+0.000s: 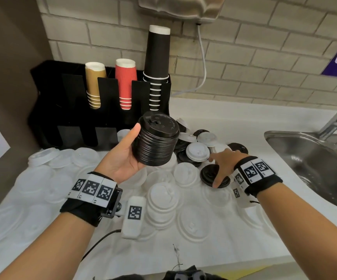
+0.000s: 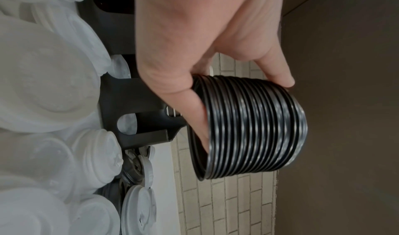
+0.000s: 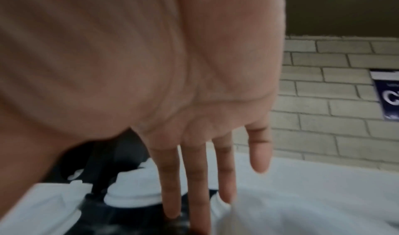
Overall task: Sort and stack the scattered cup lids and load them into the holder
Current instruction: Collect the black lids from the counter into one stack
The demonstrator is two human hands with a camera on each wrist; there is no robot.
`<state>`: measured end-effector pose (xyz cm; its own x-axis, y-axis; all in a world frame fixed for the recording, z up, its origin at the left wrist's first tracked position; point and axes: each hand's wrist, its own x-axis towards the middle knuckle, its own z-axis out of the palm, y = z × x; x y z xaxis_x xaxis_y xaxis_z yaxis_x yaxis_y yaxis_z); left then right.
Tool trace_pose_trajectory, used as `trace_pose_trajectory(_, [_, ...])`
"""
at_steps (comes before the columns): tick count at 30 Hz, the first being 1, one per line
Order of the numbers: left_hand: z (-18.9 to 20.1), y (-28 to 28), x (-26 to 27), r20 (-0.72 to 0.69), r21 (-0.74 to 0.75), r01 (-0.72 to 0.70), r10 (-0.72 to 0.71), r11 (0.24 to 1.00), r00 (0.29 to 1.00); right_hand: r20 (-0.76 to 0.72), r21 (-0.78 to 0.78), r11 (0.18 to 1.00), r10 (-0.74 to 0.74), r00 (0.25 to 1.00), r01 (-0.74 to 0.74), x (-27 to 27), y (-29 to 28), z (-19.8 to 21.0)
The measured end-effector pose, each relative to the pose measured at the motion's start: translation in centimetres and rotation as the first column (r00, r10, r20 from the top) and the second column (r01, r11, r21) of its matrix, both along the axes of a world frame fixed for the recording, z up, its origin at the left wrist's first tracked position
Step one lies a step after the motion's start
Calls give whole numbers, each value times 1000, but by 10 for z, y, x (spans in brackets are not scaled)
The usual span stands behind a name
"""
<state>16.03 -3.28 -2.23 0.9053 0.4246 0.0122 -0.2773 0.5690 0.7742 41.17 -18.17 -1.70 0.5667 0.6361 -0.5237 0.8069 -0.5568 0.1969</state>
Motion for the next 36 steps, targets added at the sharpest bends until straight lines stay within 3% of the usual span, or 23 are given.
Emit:
trace_pose_trajectory(8, [1,-5,4,-15,-3,3,-3,1000,1000,-118,57,997,-52,992,59,8,-9,-4])
trace_pose_trajectory(13, [1,-7,3,-27,-25,-2,1,1000,1000,-360,299,951,37,932,77,12,-18,17])
trace_pose_trajectory(16, [0,-9,4,-45,-32,-12,10,999,999,-449,507,851,127,884,135,6,-22,42])
trace_pose_trajectory(18, [-1,-10,5,-54,-42,-10,8,999,998,-495,654,732,226,839,189,-2,-20,56])
trace_pose_trajectory(20, [-1,-12,6,-79,-56,-11,7,998,997,-563,758,582,358,745,294,-15,-15,65])
trace_pose_trajectory(22, [-2,-13,8,-107,-56,-24,18,998,994,-599,783,502,453,661,366,-32,-8,71])
trace_pose_trajectory(25, [-2,-15,10,-134,-28,-39,35,999,990,-571,803,514,523,633,300,-51,3,72])
trace_pose_trajectory(31, [-8,-15,16,-175,24,-81,84,996,981,-387,859,506,536,750,81,-63,13,73])
trace_pose_trajectory(36, [-10,-16,18,-180,56,-92,100,994,979,-305,869,494,575,759,-25,-66,15,72])
